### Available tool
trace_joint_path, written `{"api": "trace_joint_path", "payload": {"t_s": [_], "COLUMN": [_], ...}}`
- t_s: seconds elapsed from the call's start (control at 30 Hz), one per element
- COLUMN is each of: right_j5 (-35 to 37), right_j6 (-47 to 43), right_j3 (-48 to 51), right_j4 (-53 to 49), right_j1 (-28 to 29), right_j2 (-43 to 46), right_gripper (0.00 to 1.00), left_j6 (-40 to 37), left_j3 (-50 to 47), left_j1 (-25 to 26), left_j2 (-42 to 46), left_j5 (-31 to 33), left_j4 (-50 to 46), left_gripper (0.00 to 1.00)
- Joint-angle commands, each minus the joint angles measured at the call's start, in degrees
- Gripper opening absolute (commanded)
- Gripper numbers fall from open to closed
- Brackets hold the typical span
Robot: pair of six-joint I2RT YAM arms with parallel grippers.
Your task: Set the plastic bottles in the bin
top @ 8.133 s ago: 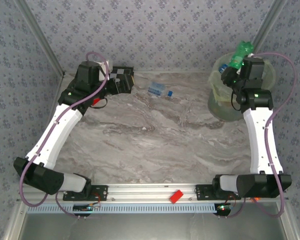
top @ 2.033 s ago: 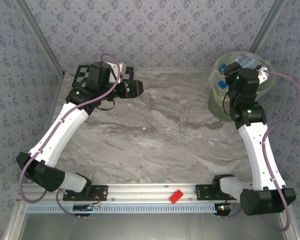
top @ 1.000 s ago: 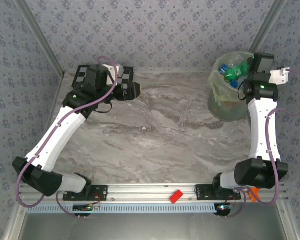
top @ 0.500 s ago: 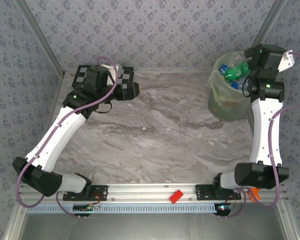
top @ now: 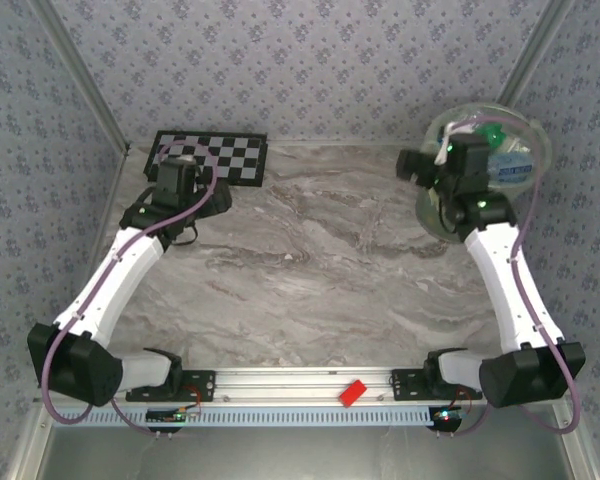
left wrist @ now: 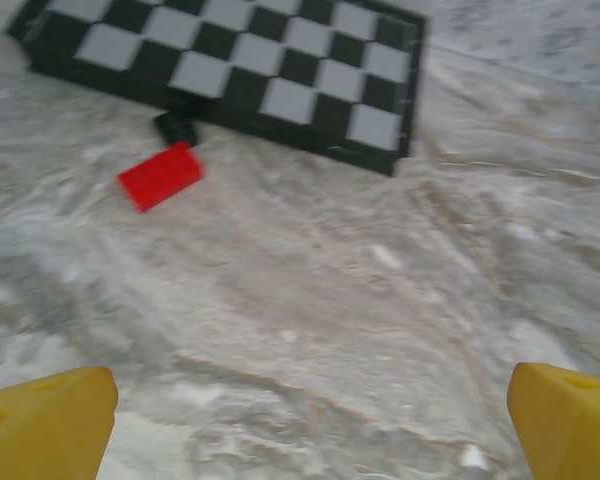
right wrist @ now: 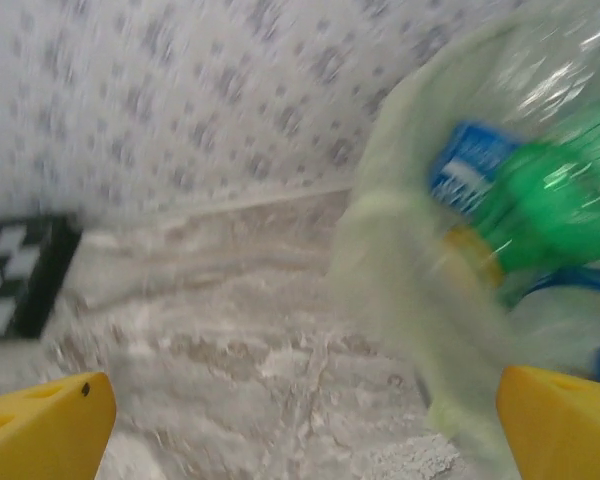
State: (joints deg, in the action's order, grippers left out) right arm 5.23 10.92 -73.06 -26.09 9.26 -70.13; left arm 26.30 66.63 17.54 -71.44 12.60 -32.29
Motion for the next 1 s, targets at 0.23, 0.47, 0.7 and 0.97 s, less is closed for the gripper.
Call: {"api": "trace_joint_path", "payload": {"t_s": [0.23,0.47,0.7,0.97], "right_j5": [6.75,13.40,6.04,-6.49], "right_j6": [-10.91,-15.61,-19.06,-15.04], "right_j3": [29.66,47.20,50.52,55.70], "right_j4": [24.61,49.46,64.08,82.28], "right_j1": [7.28,5.36,-1.70,-9.42], "right_j2": [2.38,-1.51,-8.56,-17.45], "right_gripper": [1.00,1.00,0.99,0.99], "left_j6": [-13.27,-18.69,-20.09,-22.25], "left_j3": [-21.47,-35.88,-45.66,-47.41], "left_j1": [-3.33,-8.00,-11.79,-16.04], "left_j2": [11.19,10.45,3.55,-6.59], "left_j5": [19.07,21.13,14.58,3.72], "left_j4": [17.03,35.31,62.29,78.41], "left_gripper": [1.00,1.00,1.00,1.00]}}
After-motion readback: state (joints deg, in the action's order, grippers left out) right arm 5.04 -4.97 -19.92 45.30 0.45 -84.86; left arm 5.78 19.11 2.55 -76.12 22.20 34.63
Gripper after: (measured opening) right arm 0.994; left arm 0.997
